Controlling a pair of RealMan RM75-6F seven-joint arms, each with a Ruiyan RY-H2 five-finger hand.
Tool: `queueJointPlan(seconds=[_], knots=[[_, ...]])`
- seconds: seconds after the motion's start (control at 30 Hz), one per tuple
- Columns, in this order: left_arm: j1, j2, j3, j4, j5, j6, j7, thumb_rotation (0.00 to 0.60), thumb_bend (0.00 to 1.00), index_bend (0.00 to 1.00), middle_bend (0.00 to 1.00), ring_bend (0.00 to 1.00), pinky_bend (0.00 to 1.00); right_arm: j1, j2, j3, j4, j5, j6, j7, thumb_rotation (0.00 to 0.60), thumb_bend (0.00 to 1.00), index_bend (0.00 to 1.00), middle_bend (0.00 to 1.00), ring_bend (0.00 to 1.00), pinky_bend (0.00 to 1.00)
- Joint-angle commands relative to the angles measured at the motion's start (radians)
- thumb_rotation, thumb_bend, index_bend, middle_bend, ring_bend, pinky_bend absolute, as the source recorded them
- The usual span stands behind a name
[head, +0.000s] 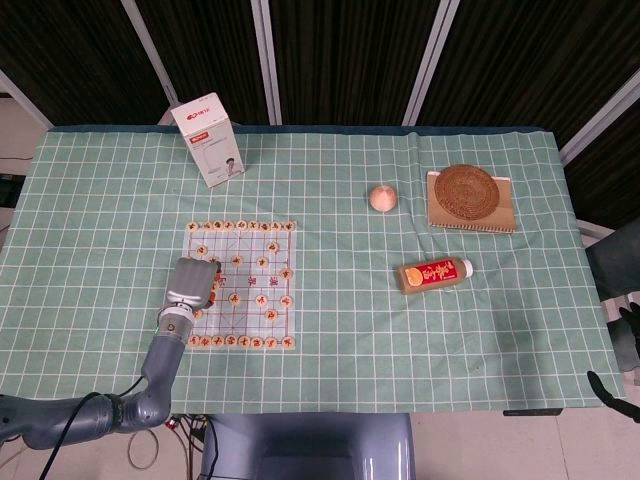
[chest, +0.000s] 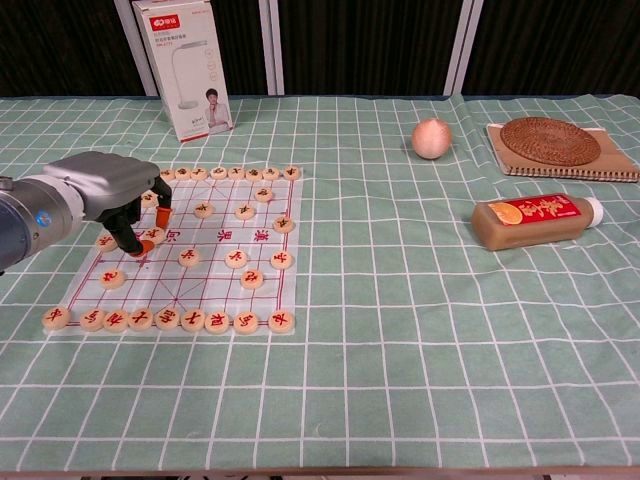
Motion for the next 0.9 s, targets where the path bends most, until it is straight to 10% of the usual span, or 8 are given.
queueJointPlan(seconds=[0.03, 0.9], knots=[[-0.001, -0.002, 0.0, 0.002, -0.004, 0.001, 0.0, 0.6, 0.32, 0.51, 1.0, 0.98, 1.0, 0.0, 0.0, 0.0, 0.0, 0.0, 0.0, 0.001, 0.6, 0.37, 0.0, 0.0, 0.0, 0.0], [-0.003, -0.021, 0.007, 0.047, -0.014, -0.005, -0.008, 0.6, 0.32, 0.49, 1.0, 0.98, 1.0, -0.001, 0.0, 0.0, -0.002, 0.0, -0.001, -0.001, 0.6, 0.37, 0.0, 0.0, 0.0, 0.0]])
